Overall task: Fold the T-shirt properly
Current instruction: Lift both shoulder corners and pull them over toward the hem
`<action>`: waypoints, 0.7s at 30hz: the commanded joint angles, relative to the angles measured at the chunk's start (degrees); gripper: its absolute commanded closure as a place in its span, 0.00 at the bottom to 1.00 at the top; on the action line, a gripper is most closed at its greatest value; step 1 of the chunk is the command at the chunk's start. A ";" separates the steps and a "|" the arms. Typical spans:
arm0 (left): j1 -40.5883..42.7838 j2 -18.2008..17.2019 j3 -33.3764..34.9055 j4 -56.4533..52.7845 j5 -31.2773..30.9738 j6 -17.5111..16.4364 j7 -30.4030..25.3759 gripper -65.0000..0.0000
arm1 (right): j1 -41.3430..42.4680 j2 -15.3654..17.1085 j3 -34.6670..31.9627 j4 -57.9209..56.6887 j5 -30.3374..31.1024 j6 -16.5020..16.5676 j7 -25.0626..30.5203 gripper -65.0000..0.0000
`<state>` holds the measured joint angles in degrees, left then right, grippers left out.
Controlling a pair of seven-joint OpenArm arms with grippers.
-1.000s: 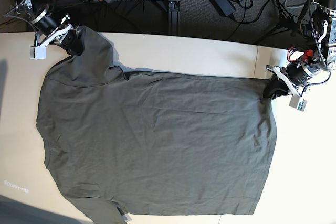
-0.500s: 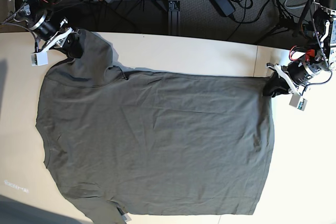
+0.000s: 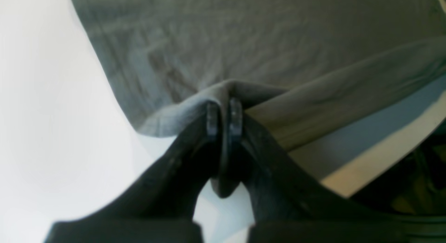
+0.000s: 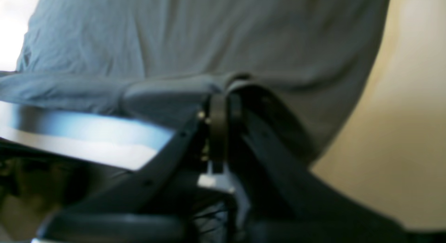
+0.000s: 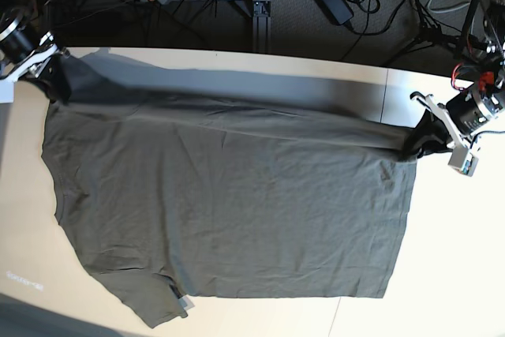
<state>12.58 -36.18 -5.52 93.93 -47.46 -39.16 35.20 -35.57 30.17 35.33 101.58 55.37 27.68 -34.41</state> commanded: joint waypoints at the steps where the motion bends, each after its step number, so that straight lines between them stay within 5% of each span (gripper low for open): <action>1: -1.97 -1.16 -0.37 0.81 -0.94 -0.84 -1.05 1.00 | 1.40 2.19 0.87 1.22 -0.52 2.56 1.38 1.00; 7: -6.64 -1.14 2.86 -1.29 0.15 -0.84 -1.14 1.00 | 10.19 11.08 -1.75 0.92 -4.94 2.56 1.38 1.00; 12: -14.08 -0.92 8.00 -6.99 2.05 -0.84 -1.86 1.00 | 18.12 17.00 -11.13 -2.38 -8.28 2.56 1.64 1.00; 21: -25.79 -0.48 17.92 -22.60 6.10 -0.84 -5.49 1.00 | 37.27 18.56 -30.16 -14.40 -13.84 2.58 3.98 1.00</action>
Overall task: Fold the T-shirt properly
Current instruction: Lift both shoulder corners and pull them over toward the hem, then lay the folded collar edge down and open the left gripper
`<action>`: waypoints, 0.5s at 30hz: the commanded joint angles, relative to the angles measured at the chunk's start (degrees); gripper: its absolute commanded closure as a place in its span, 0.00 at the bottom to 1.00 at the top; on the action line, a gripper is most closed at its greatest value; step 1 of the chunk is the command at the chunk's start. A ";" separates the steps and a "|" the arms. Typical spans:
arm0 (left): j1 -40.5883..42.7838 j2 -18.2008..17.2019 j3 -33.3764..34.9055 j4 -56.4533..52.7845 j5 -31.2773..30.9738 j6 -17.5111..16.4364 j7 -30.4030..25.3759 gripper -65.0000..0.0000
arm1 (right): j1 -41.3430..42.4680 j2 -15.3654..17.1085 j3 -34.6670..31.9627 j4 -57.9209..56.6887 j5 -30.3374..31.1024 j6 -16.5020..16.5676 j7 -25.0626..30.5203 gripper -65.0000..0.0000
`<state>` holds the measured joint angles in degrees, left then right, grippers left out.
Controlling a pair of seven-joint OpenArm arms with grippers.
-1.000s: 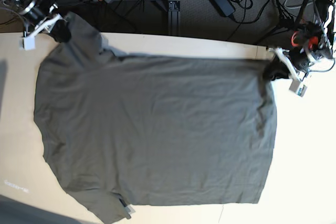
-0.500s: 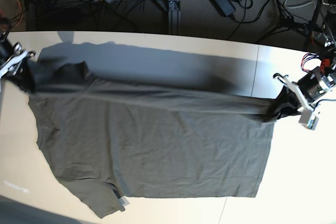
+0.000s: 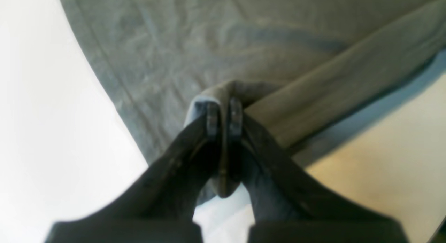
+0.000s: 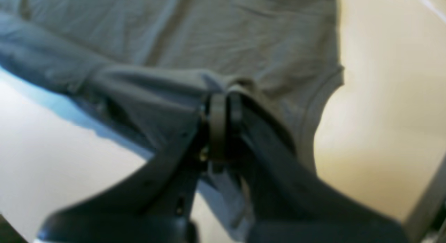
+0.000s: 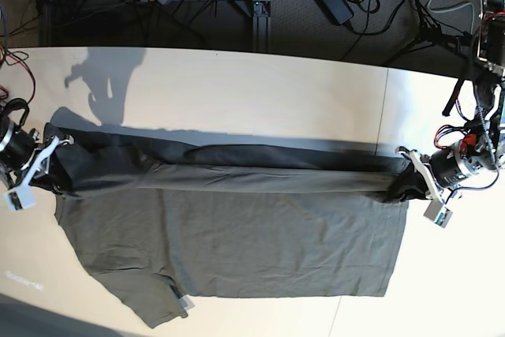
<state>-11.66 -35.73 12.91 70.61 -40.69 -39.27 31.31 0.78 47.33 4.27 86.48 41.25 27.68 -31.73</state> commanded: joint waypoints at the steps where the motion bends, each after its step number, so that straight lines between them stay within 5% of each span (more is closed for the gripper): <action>1: -2.54 -0.57 -0.02 -0.57 0.22 -0.73 -1.95 1.00 | 2.75 1.38 -1.14 -0.42 -0.37 2.58 1.31 1.00; 10: -5.64 1.36 0.04 -4.94 5.42 -0.73 -6.95 1.00 | 15.56 -1.31 -15.45 -9.75 -7.48 2.51 2.95 1.00; 14: -5.64 1.40 0.04 -4.94 6.25 -0.73 -7.10 0.59 | 17.42 -4.39 -15.67 -15.58 -8.33 2.54 7.58 0.98; 15: -5.64 1.40 0.04 -4.94 6.40 -0.73 -7.04 0.50 | 17.88 -4.87 -15.65 -16.65 -8.33 2.51 8.50 0.80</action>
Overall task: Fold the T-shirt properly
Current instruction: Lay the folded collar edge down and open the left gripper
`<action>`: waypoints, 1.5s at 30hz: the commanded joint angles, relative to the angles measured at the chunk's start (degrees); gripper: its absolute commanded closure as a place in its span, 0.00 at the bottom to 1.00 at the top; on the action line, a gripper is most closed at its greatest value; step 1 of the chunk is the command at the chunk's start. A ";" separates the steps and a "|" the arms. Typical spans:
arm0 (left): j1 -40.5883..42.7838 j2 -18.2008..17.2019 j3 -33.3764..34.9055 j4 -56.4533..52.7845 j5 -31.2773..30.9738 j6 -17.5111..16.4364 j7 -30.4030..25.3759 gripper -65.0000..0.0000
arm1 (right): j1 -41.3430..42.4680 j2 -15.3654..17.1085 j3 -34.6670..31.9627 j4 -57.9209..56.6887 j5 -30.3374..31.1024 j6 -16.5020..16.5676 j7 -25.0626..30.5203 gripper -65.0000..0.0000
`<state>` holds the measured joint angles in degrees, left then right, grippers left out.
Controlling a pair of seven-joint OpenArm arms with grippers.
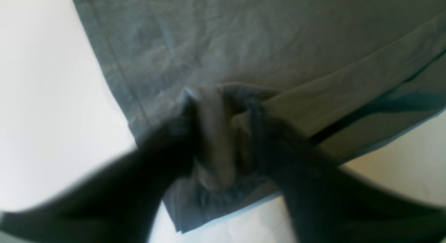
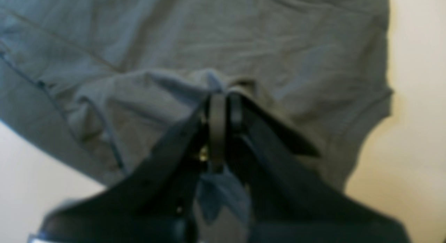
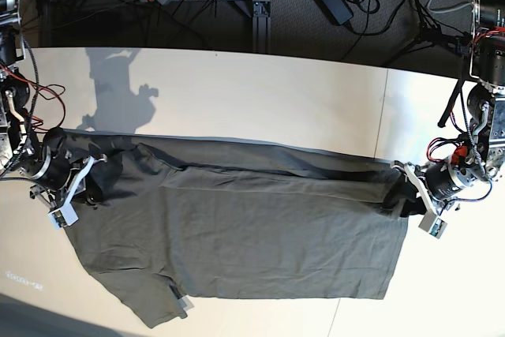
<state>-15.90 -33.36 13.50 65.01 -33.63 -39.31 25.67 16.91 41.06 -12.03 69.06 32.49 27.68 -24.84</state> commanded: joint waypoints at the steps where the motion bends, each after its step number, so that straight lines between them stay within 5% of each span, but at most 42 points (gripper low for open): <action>1: -1.42 -0.96 -0.57 0.70 -0.55 -0.69 -1.40 0.45 | 2.19 0.92 0.66 0.00 0.46 2.49 1.79 0.60; 3: -1.40 -0.94 -1.11 1.44 -0.22 -0.69 -0.83 0.44 | 2.73 0.33 0.68 -0.50 0.46 2.16 1.77 0.31; 10: -1.38 -0.92 -12.24 7.21 -0.59 -0.69 1.86 0.44 | 3.15 0.02 2.38 1.79 0.50 2.14 1.60 0.31; 13: -1.36 -0.92 -15.10 7.78 -5.27 -0.69 5.55 0.44 | 3.26 -0.39 2.40 1.68 0.46 2.16 0.20 0.32; 14: -1.20 -0.90 -15.06 7.78 -6.80 -0.69 6.38 0.45 | 3.26 -0.66 2.40 1.46 -0.07 2.16 0.26 0.36; 16: -0.87 -0.26 -14.95 7.78 -8.39 -0.69 6.34 0.52 | 3.26 -1.55 2.40 1.01 -4.17 2.14 1.14 0.71; 17: -0.74 0.31 -14.95 7.78 -8.37 -0.69 6.58 0.65 | 3.26 -2.16 2.43 0.79 -6.10 2.12 1.31 0.95; 18: -0.74 1.07 -14.91 7.78 -8.35 -0.69 7.06 0.80 | 3.26 -2.73 2.43 0.50 -7.52 2.14 1.29 1.00; 20: -0.72 2.58 -14.51 7.78 -8.33 -0.69 8.15 1.00 | 3.39 -3.93 2.45 -0.55 -10.34 2.10 1.81 1.00; 31: -1.44 5.27 -0.66 4.98 3.04 1.36 15.78 1.00 | 3.67 -7.89 2.45 -14.05 -11.04 2.08 1.62 1.00; 34: -1.55 5.40 0.11 2.69 5.68 4.28 16.00 1.00 | 3.19 -7.87 2.45 -15.47 -10.78 2.10 -0.24 1.00; 39: -1.33 5.40 0.09 1.03 9.86 4.37 16.85 1.00 | 1.42 -7.87 2.45 -15.56 -7.78 2.10 -2.75 1.00; 42: -1.09 5.31 0.09 1.05 9.35 1.79 20.61 1.00 | 0.39 -7.72 2.69 -15.19 -6.73 2.12 -6.86 1.00; 45: 1.16 5.38 0.11 1.51 -0.61 -0.69 27.71 1.00 | -3.45 -7.39 5.55 -12.90 -5.03 2.12 -7.78 1.00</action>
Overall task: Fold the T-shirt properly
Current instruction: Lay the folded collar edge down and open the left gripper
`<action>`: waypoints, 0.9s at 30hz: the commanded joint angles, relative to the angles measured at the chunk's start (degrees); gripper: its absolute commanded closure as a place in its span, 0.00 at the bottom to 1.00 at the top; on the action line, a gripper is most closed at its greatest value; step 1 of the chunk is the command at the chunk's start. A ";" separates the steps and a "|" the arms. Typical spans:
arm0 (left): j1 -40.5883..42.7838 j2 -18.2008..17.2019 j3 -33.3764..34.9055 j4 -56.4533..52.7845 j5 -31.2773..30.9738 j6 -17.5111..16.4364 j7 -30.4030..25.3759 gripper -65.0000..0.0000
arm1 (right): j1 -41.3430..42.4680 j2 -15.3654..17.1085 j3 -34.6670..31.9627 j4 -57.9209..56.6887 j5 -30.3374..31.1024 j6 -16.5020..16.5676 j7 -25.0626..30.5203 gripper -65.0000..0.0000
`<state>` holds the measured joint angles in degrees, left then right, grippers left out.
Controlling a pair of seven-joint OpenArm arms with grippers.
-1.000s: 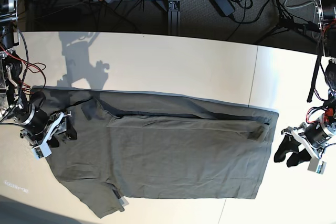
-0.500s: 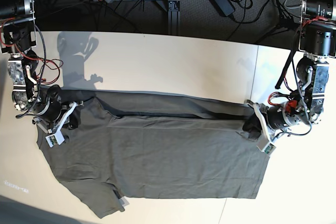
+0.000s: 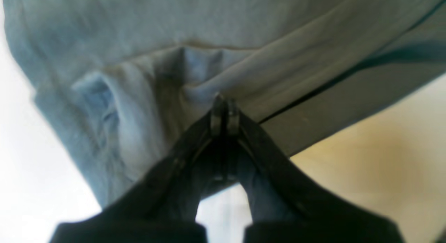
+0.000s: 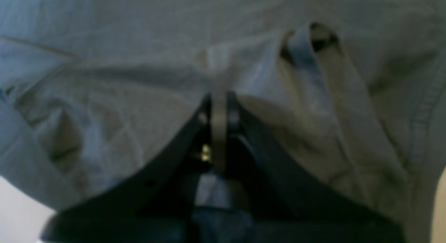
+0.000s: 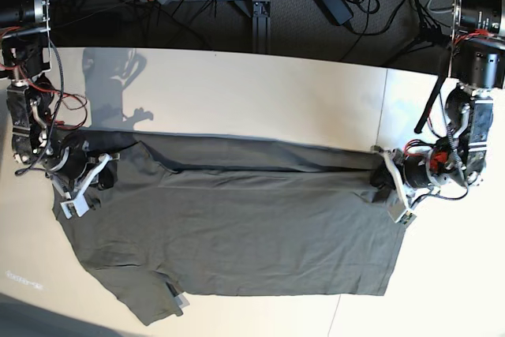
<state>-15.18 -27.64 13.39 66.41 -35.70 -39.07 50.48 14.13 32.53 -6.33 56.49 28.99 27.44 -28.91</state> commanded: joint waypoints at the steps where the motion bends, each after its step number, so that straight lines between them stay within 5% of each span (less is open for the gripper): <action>1: 1.66 -0.70 0.20 0.13 -0.39 -0.93 3.34 1.00 | -2.51 1.09 1.51 1.03 -1.53 2.36 -3.72 1.00; 12: 16.85 -4.57 0.07 13.68 -2.64 -0.93 1.20 1.00 | -23.28 1.11 16.65 16.94 2.16 2.40 -4.37 1.00; 18: 23.85 -5.22 -0.02 21.94 -2.58 -0.93 1.49 1.00 | -30.36 1.09 19.15 23.02 2.10 2.38 -4.28 1.00; 27: 23.85 -5.25 -1.31 22.36 0.70 -0.93 1.18 1.00 | -32.13 1.11 19.52 25.31 2.05 2.38 -4.13 1.00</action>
<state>8.25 -32.05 12.16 89.10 -39.53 -39.31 47.00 -17.61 32.73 13.10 81.65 32.34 27.44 -30.26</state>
